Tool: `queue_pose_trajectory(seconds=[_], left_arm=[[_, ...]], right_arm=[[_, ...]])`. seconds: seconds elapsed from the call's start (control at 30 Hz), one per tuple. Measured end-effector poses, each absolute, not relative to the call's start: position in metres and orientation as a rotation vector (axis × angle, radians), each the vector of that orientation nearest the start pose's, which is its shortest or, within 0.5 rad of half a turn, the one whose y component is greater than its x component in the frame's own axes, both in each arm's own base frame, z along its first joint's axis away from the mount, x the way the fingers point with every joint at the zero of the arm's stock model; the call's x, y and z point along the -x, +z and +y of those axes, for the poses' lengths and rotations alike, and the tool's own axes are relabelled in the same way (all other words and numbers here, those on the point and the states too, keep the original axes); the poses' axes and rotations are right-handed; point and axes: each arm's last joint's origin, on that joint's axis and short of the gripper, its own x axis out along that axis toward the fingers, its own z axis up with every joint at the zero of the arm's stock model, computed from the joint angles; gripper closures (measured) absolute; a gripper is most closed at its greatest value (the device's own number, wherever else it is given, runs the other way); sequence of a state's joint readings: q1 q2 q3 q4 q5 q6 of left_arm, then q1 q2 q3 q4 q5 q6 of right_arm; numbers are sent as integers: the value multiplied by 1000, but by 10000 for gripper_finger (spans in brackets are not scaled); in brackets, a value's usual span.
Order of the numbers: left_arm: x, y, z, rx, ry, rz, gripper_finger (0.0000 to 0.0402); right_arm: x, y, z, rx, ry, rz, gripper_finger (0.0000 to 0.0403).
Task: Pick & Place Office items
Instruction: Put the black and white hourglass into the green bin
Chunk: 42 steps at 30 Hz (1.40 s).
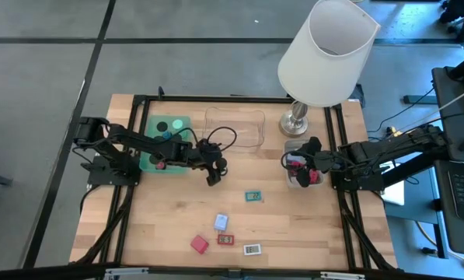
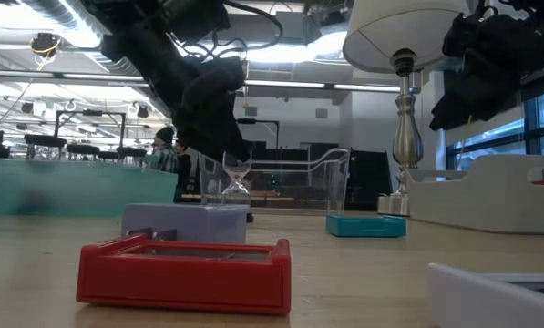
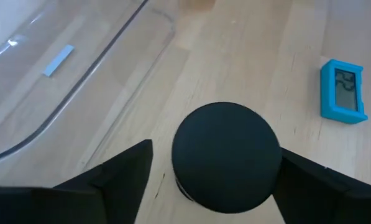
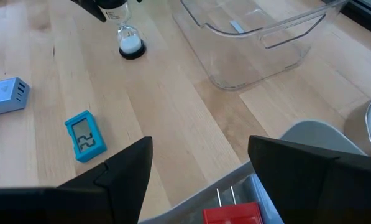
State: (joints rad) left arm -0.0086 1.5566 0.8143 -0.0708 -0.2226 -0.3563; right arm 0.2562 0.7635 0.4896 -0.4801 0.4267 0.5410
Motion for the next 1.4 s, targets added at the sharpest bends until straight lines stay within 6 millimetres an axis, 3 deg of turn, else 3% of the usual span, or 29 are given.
queue_pose_trajectory(seconds=[0.3,0.5,0.7,0.9,1.17,1.4], left_arm=[[-304,178,4,245,340,746,186],[-297,202,5,252,374,646,199],[-265,236,4,262,517,592,194],[-220,255,-9,320,698,599,197],[-172,254,-32,431,865,633,196],[-155,243,-46,455,986,666,196]], right_arm=[[-148,213,26,-264,-347,642,135],[-148,213,26,-264,-346,642,135],[-148,213,27,-265,-345,639,135],[-149,214,27,-267,-344,635,135],[-149,214,27,-267,-345,634,135],[-149,214,27,-267,-344,634,135]])
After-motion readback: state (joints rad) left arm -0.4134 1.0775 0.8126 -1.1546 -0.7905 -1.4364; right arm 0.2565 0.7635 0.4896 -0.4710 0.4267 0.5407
